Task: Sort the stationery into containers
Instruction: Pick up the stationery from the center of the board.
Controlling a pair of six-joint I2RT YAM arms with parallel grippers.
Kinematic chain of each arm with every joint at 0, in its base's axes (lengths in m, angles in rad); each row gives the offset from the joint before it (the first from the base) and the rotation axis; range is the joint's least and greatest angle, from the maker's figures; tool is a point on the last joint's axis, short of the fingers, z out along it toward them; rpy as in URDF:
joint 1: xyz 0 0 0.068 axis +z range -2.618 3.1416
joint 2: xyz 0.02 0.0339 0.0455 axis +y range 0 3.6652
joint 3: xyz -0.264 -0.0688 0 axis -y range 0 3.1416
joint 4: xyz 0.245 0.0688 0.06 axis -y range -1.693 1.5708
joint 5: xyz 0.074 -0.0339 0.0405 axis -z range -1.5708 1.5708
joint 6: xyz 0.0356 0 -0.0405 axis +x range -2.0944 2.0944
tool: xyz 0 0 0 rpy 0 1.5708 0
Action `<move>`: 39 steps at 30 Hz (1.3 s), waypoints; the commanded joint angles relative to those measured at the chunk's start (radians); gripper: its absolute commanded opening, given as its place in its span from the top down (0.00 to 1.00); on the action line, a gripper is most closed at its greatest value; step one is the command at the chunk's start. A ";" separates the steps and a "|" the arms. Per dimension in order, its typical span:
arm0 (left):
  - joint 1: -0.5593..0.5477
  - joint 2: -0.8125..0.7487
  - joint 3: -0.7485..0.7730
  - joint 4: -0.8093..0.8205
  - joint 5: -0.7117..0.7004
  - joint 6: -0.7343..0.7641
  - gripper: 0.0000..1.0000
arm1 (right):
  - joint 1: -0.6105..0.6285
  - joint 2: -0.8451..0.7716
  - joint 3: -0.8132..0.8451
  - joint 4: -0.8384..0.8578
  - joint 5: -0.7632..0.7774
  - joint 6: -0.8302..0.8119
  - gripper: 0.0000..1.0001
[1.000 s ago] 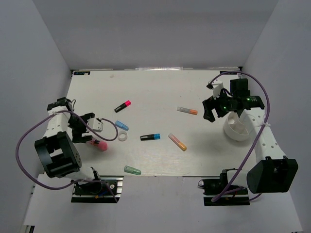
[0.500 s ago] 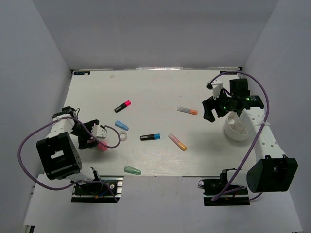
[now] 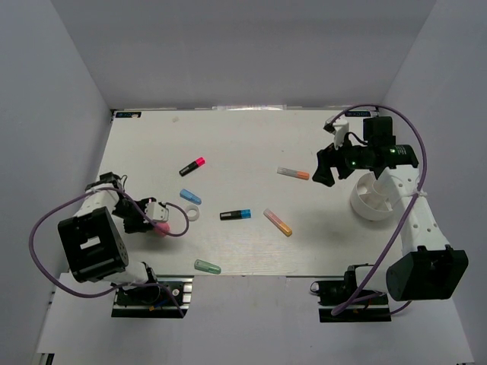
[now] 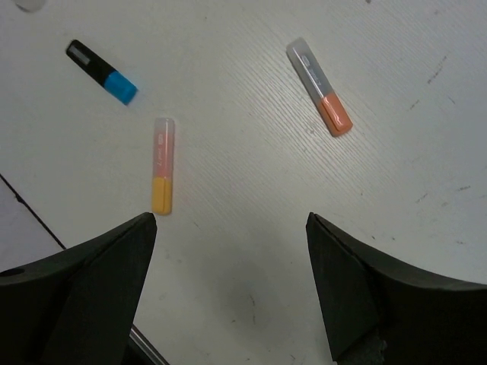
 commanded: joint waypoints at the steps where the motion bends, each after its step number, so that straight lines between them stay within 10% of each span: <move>1: 0.004 -0.013 -0.077 -0.014 -0.002 0.202 0.37 | 0.004 0.016 0.080 -0.028 -0.128 0.023 0.15; 12: 0.004 -0.070 -0.114 -0.033 0.057 0.098 0.50 | 0.010 0.048 0.157 -0.022 -0.217 0.069 0.17; 17: -0.016 -0.027 0.207 -0.157 0.324 -0.187 0.84 | 0.018 0.042 0.200 0.004 -0.274 0.136 0.27; 26: -0.049 0.060 0.721 -0.398 0.883 -0.696 0.80 | 0.056 0.081 0.338 0.191 -0.446 0.395 0.57; 32: -0.167 -0.136 0.594 0.173 0.889 -1.302 0.87 | 0.151 0.139 0.358 0.405 -0.475 0.691 0.67; 39: -0.362 -0.230 0.514 0.343 0.771 -1.522 0.93 | 0.320 0.275 0.474 0.462 -0.383 0.771 0.64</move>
